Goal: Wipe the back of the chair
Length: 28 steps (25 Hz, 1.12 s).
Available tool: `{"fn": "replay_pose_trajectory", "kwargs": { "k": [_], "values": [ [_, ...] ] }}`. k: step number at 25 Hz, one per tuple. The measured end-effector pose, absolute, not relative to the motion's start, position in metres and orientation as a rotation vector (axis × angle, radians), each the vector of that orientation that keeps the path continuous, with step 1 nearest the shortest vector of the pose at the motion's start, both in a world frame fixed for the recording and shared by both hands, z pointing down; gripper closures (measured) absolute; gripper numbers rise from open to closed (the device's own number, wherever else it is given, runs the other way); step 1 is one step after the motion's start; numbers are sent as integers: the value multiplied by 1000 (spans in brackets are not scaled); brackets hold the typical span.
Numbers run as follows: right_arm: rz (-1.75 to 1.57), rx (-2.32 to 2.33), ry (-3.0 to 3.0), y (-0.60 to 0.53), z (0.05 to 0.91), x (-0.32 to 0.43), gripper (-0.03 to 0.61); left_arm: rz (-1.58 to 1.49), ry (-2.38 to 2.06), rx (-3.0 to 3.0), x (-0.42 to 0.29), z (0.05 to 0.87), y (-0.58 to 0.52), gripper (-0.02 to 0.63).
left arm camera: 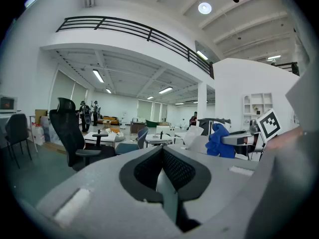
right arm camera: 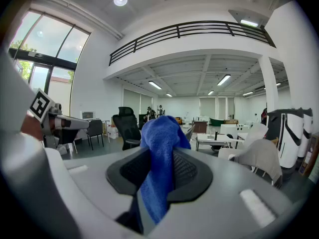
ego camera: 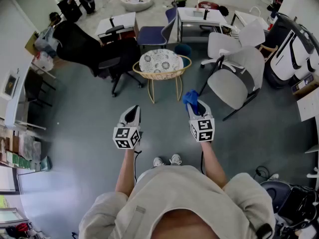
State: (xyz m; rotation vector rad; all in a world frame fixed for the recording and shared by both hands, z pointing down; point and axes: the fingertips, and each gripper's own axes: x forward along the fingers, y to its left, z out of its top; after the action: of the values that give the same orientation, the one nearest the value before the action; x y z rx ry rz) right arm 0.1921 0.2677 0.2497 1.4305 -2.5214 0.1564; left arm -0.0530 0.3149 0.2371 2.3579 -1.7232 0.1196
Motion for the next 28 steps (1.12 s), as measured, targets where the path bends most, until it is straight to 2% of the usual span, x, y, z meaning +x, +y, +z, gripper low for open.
{"fn": "replay_pose_trajectory", "kwargs": {
  "k": [21, 28],
  "values": [
    [178, 1306, -2582, 271, 270, 189, 471, 102, -1742, 2301, -30, 259, 316, 611],
    [182, 1302, -2571, 250, 273, 172, 471, 97, -1727, 2308, -44, 259, 293, 611]
  ]
}}
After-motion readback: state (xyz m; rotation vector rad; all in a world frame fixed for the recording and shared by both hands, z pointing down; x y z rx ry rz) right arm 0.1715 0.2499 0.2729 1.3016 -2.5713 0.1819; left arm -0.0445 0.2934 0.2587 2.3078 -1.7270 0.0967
